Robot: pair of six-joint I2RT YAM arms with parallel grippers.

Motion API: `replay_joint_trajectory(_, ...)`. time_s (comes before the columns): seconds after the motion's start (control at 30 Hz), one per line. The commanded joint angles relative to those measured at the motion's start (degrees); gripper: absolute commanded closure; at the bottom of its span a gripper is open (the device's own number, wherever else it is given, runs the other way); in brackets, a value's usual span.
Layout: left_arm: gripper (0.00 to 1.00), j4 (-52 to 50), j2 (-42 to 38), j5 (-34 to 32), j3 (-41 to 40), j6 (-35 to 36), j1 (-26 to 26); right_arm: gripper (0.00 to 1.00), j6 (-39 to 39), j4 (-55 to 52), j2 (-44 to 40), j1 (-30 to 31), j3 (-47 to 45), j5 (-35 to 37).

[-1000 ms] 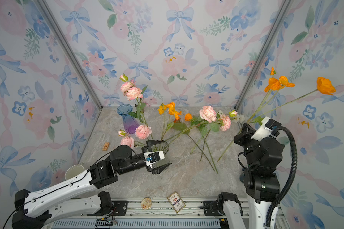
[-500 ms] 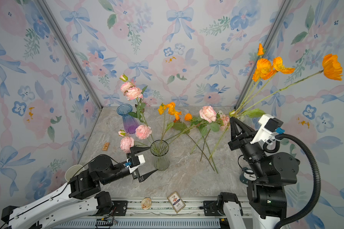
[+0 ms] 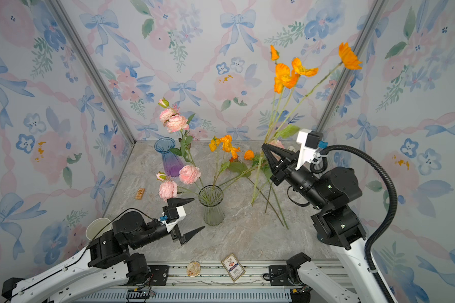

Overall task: Arrange flowers in a vase
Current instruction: Place the flower in the vase.

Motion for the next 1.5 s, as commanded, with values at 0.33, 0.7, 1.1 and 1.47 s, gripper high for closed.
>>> replay_joint_trajectory(0.33, 0.02, -0.45, -3.31, -4.72, -1.6, -5.35, 0.22, 0.95, -14.81, 27.31, 12.73, 21.08, -5.57, 23.04)
replay_joint_trajectory(0.7, 0.02, -0.32, -3.29, -3.79, -1.91, -5.21, 0.32, 0.95, -18.65, 39.7, 20.67, 28.09, -10.61, 29.95)
replay_joint_trajectory(1.1, 0.02, -0.21, -3.26, -3.06, -2.06, -5.16, 0.35, 0.94, -21.08, 53.62, 22.11, 29.93, -23.27, 32.34)
replay_joint_trajectory(1.47, 0.02, -0.22, -2.95, -3.06, -2.16, -5.15, 0.34, 0.93, -20.89, 61.98, 23.97, 31.35, -30.04, 33.71)
